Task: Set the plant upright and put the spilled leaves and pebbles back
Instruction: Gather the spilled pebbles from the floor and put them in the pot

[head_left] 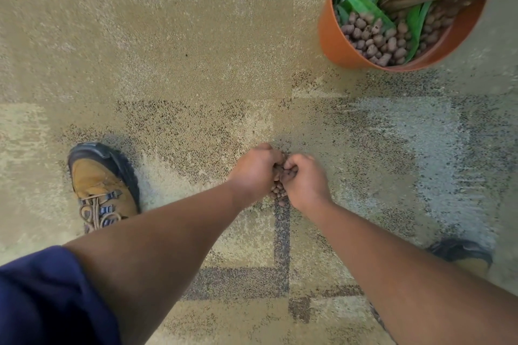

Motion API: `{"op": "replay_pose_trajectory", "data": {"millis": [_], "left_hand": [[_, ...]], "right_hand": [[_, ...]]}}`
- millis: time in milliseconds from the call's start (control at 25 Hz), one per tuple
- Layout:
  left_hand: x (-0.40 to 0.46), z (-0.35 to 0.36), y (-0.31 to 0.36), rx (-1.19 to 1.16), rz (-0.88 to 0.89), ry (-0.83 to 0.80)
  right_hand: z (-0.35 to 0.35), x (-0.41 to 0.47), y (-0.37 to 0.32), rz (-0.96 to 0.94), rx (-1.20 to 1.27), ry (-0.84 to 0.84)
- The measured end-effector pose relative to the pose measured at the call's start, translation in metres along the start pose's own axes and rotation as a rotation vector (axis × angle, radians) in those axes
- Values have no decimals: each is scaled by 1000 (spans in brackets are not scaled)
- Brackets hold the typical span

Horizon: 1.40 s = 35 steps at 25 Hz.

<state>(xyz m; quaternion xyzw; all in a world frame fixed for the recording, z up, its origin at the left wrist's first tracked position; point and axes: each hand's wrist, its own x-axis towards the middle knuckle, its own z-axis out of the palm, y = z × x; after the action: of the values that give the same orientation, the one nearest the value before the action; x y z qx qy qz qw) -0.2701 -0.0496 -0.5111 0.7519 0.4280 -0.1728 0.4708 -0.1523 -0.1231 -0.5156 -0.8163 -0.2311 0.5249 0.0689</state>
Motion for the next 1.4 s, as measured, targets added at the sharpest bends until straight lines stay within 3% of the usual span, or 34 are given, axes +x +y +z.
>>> {"op": "replay_pose_trajectory", "data": {"millis": [480, 760, 880, 1120, 1280, 1400], "left_hand": [[0, -2, -5, 182, 175, -115], [-1, -3, -12, 218, 173, -138], [-1, -2, -14, 219, 142, -138], [9, -8, -11, 86, -10, -138], [8, -20, -9, 46, -27, -170], [8, -42, 12, -177, -96, -74]], "right_hand": [[-7, -4, 8, -325, -605, 6], [-15, -9, 18, -411, -706, -92], [-18, -10, 24, -399, -596, -59], [-39, -16, 12, -214, -82, 132], [-74, -31, -8, -211, 167, 227], [-106, -45, -29, -313, 290, 322]]}}
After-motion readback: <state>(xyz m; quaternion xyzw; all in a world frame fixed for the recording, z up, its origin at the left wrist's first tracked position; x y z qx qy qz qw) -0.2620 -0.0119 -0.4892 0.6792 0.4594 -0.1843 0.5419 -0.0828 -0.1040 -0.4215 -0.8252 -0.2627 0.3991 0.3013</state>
